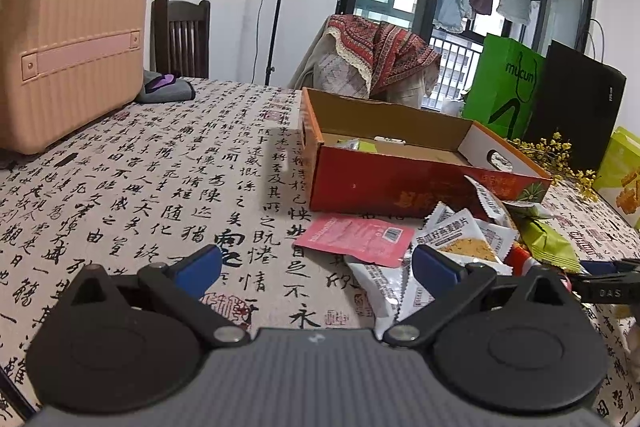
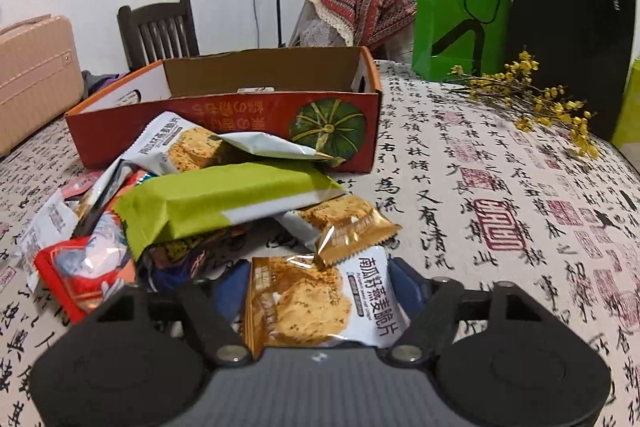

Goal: Organize snacks
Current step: 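Grasp a cracker packet with the right gripper while the left gripper grasps a white packet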

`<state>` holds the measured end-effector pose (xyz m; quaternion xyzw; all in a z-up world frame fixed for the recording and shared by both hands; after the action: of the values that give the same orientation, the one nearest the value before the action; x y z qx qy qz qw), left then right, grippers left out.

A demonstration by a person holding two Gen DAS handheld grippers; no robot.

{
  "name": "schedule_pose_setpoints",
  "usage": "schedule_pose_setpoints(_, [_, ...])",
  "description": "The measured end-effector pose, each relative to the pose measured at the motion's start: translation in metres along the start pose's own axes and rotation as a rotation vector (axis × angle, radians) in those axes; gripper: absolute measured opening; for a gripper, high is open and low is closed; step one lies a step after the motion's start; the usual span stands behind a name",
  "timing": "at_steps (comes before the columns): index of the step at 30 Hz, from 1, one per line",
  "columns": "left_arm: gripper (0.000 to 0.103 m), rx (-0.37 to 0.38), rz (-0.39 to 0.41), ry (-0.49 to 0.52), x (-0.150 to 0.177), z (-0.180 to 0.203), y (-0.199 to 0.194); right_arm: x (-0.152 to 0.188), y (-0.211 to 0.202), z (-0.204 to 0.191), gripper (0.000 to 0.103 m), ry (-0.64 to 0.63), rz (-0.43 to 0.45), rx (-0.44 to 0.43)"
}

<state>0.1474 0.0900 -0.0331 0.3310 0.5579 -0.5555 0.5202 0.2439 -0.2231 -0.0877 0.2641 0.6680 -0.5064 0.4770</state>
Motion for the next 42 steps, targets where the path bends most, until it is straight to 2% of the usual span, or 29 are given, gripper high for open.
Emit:
schedule_pose_setpoints(4, [0.103,-0.01,-0.011,-0.01,0.002,-0.003,0.002,0.003,-0.011,0.004,0.064,0.029,0.026,0.015])
schedule_pose_setpoints(6, [0.103,-0.01,-0.009,-0.011,0.002,-0.004,0.001,0.004,-0.017,0.007,0.054,0.046,0.037,0.029])
schedule_pose_setpoints(11, [0.103,-0.005,-0.008,-0.004,0.002,-0.002,0.001,0.007,-0.027,0.014,0.051,0.072,0.065,0.053])
schedule_pose_setpoints(19, [0.103,0.003,-0.015,0.011,0.002,0.007,0.001,-0.001,-0.052,0.017,0.05,0.078,0.149,0.073])
schedule_pose_setpoints(27, [0.103,0.033,-0.055,0.028,0.007,0.022,0.007,-0.003,-0.064,0.014,0.05,0.073,0.19,0.075])
schedule_pose_setpoints(35, [0.103,0.131,-0.079,0.082,0.014,0.066,0.015,-0.003,-0.074,0.013,0.05,0.073,0.214,0.07])
schedule_pose_setpoints(42, [0.103,0.166,-0.109,0.148,0.029,0.098,0.028,0.0,-0.082,0.013,0.051,0.079,0.225,0.06])
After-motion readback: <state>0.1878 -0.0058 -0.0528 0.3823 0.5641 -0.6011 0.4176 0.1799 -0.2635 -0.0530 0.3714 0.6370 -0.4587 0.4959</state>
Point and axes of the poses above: each gripper's, at about its wrist camera, not at the fingertips, and y roughly the way its jaws point, z to its right, x to its underside, the point moved 7 cm from there along y, roughly the way its jaws point, and after that the axes turned 14 degrees about z, right-handed, at the moved point
